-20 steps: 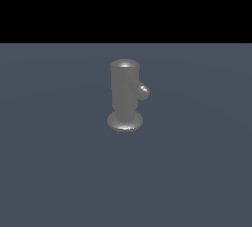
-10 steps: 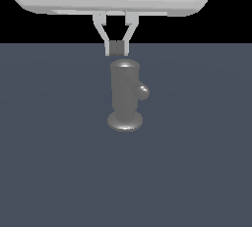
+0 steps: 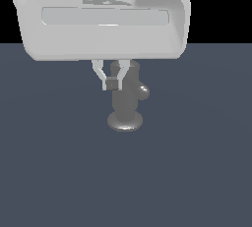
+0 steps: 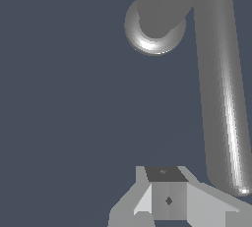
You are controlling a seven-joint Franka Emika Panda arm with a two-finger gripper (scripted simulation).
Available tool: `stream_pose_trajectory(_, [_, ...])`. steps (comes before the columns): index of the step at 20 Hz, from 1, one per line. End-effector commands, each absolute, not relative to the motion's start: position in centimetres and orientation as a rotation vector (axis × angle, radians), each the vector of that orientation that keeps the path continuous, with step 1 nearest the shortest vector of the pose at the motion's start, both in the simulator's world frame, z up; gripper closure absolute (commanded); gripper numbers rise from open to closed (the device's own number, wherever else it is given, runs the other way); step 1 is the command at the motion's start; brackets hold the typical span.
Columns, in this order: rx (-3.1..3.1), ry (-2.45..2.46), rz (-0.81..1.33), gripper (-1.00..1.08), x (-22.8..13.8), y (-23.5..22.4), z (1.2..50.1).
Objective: Turn on the faucet by rotating a designated handle.
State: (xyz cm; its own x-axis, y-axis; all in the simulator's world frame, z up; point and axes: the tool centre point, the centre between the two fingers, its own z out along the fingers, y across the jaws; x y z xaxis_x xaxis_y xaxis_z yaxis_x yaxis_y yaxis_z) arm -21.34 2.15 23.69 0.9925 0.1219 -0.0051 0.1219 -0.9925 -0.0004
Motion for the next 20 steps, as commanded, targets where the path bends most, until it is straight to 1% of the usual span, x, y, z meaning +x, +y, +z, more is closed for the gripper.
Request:
stream_pose_trajectory(1, [-3.135,-0.198,0.004,1.08,-21.1,2.3,22.9])
stream_pose_trajectory(6, [-3.135,-0.205,0.0,1.08,-20.9,2.5,22.0])
stream_pose_trajectory(14, [-3.135,-0.206,0.0,1.08,-20.8,2.5,21.9])
stream_pose_trajectory(20, [-3.135,-0.206,0.0,1.08,-20.0,-0.2,21.9])
